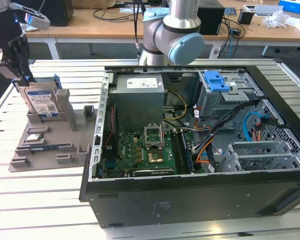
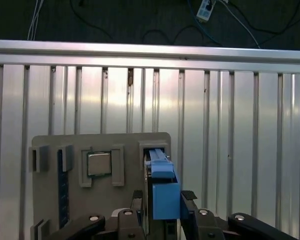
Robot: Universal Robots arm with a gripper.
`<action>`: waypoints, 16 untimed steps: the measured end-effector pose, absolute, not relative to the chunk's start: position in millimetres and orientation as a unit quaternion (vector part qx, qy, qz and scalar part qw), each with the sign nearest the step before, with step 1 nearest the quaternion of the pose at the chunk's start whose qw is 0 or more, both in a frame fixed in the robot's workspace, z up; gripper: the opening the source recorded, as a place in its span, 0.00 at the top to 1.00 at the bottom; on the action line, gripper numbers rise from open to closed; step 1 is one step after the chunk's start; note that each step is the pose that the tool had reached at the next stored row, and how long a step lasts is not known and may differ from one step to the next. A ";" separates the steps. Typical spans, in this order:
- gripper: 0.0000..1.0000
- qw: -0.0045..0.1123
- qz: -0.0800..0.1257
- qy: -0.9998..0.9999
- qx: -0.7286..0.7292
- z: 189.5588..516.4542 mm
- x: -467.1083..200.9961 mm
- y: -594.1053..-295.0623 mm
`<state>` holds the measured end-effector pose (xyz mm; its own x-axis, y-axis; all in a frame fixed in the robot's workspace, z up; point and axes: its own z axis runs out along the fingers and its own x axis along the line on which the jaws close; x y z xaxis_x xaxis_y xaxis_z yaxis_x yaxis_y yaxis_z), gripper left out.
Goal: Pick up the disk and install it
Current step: 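Pick up the disk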
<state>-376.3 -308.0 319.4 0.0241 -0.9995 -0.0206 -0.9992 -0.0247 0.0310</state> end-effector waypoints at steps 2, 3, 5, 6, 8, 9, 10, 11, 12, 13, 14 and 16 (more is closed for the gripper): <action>0.58 0.004 -0.018 -0.698 0.716 314.7 -376.3 -308.0; 0.58 0.004 -0.018 -0.697 0.717 309.4 -376.3 -308.0; 0.58 0.004 -0.018 -0.691 0.722 304.0 -376.1 -308.0; 0.58 0.004 -0.018 -0.690 0.724 302.2 -376.1 -308.0; 0.58 0.004 -0.018 -0.687 0.726 297.5 -376.0 -307.9; 0.58 0.004 -0.018 -0.687 0.726 295.3 -376.0 -307.8; 0.58 0.004 -0.018 -0.687 0.726 293.6 -376.0 -307.8; 0.58 0.004 -0.018 -0.687 0.726 291.8 -376.0 -307.7; 0.58 0.004 -0.018 -0.687 0.726 290.8 -376.0 -307.7; 0.58 0.004 -0.018 -0.687 0.726 290.8 -376.1 -307.7; 0.58 0.004 -0.018 -0.687 0.726 290.8 -376.1 -307.7; 0.58 0.004 -0.018 -0.687 0.726 290.5 -376.0 -307.7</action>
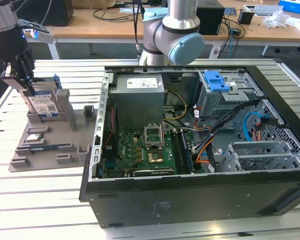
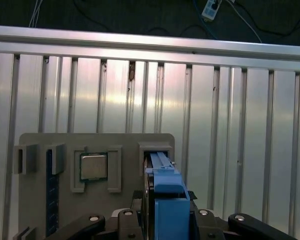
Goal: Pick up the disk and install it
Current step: 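Pick up the disk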
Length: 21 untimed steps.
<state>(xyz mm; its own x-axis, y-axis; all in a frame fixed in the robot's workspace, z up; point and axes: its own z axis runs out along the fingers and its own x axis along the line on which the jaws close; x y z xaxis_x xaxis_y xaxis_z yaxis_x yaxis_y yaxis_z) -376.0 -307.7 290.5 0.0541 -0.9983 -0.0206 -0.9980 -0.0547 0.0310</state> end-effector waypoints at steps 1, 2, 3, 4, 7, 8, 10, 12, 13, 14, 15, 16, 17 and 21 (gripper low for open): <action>0.58 0.004 -0.018 -0.687 0.726 290.5 -376.1 -307.7; 0.60 0.004 -0.018 -0.687 0.726 290.3 -376.1 -307.7; 0.60 0.004 -0.018 -0.687 0.726 290.3 -376.0 -307.7; 0.64 0.004 -0.018 -0.687 0.726 290.2 -376.0 -307.7; 0.64 0.004 -0.018 -0.687 0.726 290.0 -376.1 -307.7; 0.64 0.004 -0.018 -0.687 0.726 289.9 -376.1 -307.7; 0.64 0.004 -0.018 -0.687 0.726 289.8 -376.1 -307.7; 0.64 0.004 -0.018 -0.687 0.726 289.7 -376.1 -307.7; 0.64 0.004 -0.018 -0.687 0.726 289.6 -376.1 -307.7; 0.64 0.004 -0.018 -0.687 0.726 289.6 -376.1 -307.7; 0.64 0.004 -0.018 -0.687 0.726 289.5 -376.1 -307.7; 0.64 0.004 -0.018 -0.687 0.726 289.5 -376.1 -307.7; 0.64 0.004 -0.018 -0.687 0.726 289.4 -376.1 -307.7; 0.64 0.004 -0.018 -0.687 0.726 289.2 -376.1 -307.7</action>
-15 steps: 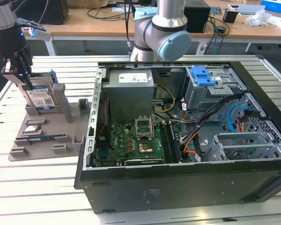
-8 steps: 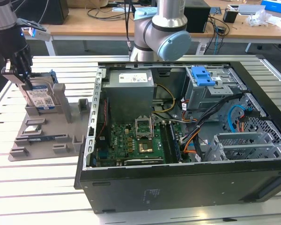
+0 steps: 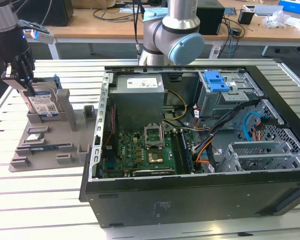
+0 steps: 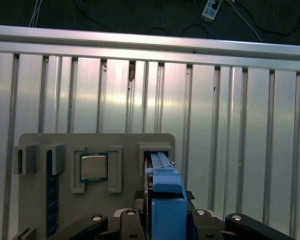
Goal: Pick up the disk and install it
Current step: 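Pick up the disk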
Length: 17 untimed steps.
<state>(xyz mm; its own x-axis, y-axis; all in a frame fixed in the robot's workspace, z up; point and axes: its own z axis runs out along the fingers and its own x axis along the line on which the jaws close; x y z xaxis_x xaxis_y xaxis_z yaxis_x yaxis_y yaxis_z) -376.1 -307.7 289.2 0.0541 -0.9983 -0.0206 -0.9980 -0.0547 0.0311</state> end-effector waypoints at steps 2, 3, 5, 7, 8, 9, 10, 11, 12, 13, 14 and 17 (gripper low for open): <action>0.64 0.004 -0.018 -0.687 0.726 289.0 -376.0 -307.7; 0.64 0.004 -0.018 -0.687 0.726 289.0 -376.1 -307.7; 0.64 0.004 -0.018 -0.687 0.726 288.8 -376.1 -307.7; 0.64 0.004 -0.018 -0.687 0.726 289.2 -376.0 -307.7; 0.64 0.004 -0.018 -0.687 0.726 292.8 -376.0 -307.7; 0.64 0.004 -0.018 -0.688 0.726 295.2 -376.1 -307.7; 0.64 0.004 -0.018 -0.687 0.726 297.5 -376.0 -307.7; 0.64 0.004 -0.018 -0.688 0.726 301.1 -376.0 -307.7; 0.64 0.004 -0.018 -0.687 0.726 306.2 -376.1 -307.7; 0.64 0.004 -0.018 -0.687 0.726 308.8 -376.0 -307.7; 0.64 0.004 -0.018 -0.687 0.726 311.3 -376.1 -307.7; 0.64 0.004 -0.018 -0.687 0.726 322.4 -376.0 -307.7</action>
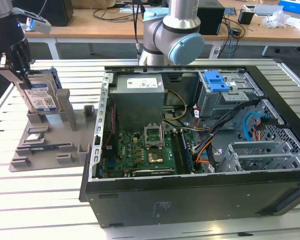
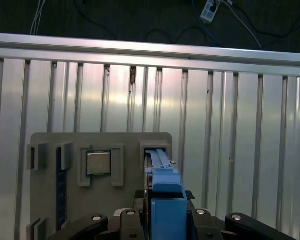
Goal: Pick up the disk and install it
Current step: 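Pick up the disk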
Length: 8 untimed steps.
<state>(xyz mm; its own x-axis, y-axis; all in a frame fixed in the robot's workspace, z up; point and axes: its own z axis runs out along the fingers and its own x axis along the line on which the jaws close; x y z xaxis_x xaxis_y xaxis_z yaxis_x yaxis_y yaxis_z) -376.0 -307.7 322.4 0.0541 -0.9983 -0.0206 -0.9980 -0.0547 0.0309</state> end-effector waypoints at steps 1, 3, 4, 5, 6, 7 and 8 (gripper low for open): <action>0.64 0.004 -0.018 -0.687 0.726 330.3 -376.0 -307.7; 0.64 0.004 -0.018 -0.687 0.726 343.3 -376.1 -307.7; 0.64 0.004 -0.018 -0.687 0.726 346.8 -376.1 -307.6; 0.64 0.004 -0.018 -0.687 0.726 353.6 -376.1 -307.6; 0.64 0.004 -0.018 -0.687 0.726 359.2 -376.0 -307.6; 0.64 0.004 -0.018 -0.687 0.726 362.5 -376.1 -307.4; 0.64 0.004 -0.018 -0.688 0.726 367.1 -376.1 -306.7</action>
<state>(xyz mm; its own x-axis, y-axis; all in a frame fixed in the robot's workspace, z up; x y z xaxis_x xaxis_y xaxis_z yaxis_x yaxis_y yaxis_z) -376.1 -306.7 367.1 0.0538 -0.9983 -0.0206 -0.9980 -0.0545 0.0310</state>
